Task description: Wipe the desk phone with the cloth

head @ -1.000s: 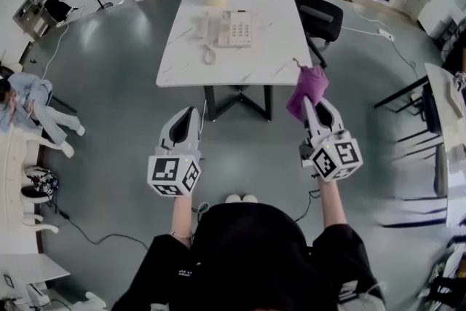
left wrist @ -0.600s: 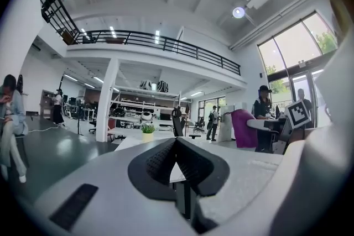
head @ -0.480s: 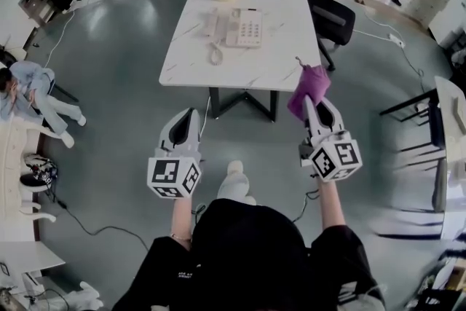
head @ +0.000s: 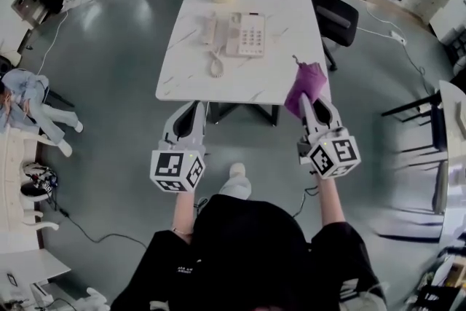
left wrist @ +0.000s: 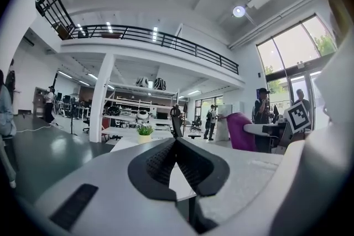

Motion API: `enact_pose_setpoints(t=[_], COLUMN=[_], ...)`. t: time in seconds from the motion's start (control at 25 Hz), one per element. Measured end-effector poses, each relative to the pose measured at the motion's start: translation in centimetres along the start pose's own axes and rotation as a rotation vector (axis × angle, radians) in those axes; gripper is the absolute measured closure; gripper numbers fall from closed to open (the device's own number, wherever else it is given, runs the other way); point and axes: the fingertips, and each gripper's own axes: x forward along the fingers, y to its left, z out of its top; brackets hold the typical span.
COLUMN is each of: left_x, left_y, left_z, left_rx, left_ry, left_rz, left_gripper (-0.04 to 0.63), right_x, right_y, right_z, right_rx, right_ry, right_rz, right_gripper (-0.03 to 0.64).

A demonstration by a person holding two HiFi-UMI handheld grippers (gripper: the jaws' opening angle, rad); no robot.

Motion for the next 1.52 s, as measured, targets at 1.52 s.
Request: enact_pose_setpoints(t=[1.52], left_x=[19.5], left_y=[7.2], left_z=[-0.6], left_rx=[-0.053], left_ry=[0.055], left_rz=[-0.094], left_gripper=[0.598], right_x=[18.0], right_y=[-10.5], right_z=[0.0], right_rx=[-0.037], right_ry=[0.057], right_rz=[-0.11], right_gripper=[0.58])
